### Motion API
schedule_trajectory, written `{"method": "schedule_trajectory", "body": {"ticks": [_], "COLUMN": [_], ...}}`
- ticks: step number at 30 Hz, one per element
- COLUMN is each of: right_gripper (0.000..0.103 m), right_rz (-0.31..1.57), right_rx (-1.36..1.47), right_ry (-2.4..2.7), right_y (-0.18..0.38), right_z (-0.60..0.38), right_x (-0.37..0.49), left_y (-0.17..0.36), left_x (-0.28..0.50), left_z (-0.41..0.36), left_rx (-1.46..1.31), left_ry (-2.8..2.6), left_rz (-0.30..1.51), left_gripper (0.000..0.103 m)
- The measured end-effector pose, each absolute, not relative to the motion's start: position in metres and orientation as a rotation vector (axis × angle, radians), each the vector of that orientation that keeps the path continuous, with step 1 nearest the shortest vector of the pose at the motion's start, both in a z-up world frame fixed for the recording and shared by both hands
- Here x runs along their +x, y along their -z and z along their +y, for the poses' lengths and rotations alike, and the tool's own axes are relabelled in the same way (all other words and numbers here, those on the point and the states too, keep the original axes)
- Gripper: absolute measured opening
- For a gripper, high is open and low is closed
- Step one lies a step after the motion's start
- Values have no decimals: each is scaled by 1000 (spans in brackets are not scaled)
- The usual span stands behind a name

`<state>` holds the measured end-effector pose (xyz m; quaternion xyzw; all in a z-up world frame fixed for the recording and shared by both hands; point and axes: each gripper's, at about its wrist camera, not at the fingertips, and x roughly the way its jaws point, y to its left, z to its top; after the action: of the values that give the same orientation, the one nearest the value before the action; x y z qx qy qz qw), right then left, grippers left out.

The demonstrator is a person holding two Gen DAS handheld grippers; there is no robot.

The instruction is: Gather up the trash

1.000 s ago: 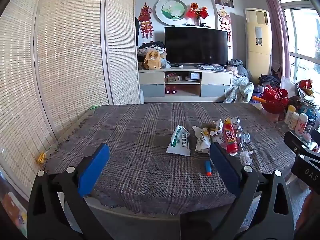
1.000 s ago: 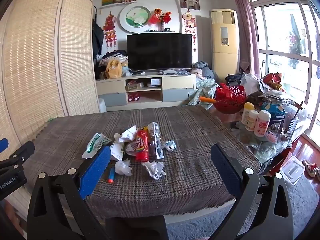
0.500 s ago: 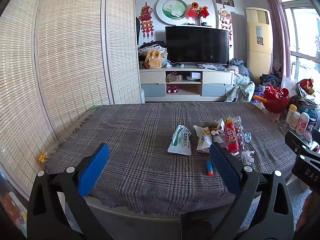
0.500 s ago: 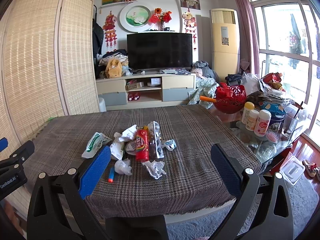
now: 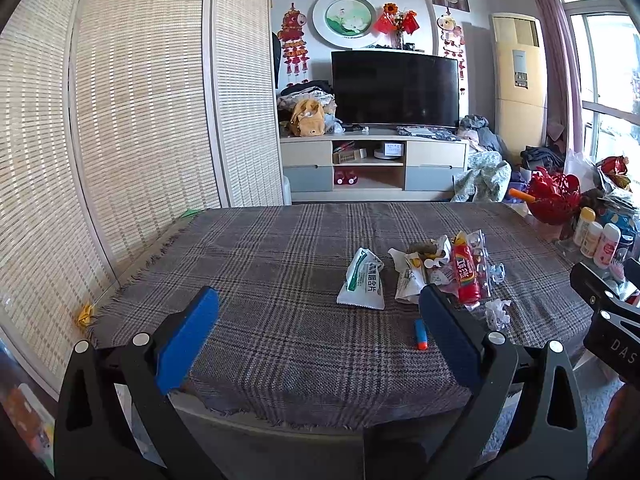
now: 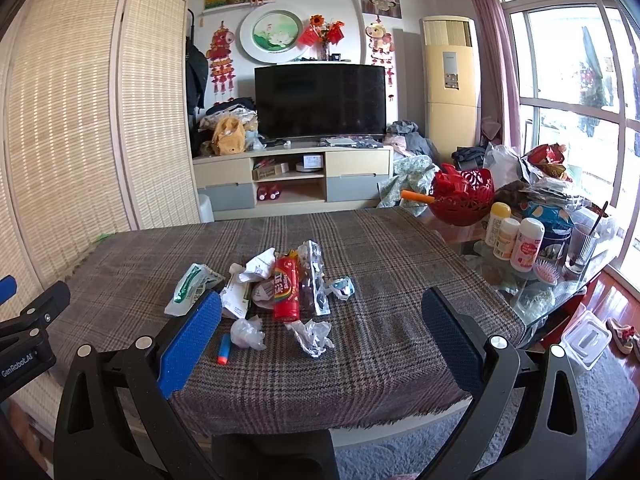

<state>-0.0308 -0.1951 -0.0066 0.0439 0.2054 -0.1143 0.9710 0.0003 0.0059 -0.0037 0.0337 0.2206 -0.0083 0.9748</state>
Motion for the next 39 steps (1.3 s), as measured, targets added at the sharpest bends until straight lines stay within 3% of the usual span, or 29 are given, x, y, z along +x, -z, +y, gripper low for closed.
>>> {"method": "schedule_trajectory", "body": {"ticks": [26, 39], "right_gripper": [100, 100], "right_rz": [439, 582], "right_rx": [156, 213], "right_ry": [179, 159], "right_y": [15, 40], "right_z": [-215, -243], "right_x": [-22, 25], "left_y": [19, 55], "left_x": [15, 47], "left_z": [3, -22], "left_rx": [73, 143], "left_ry": [11, 44], "left_rz": [502, 600], "left_gripper": [95, 95]}}
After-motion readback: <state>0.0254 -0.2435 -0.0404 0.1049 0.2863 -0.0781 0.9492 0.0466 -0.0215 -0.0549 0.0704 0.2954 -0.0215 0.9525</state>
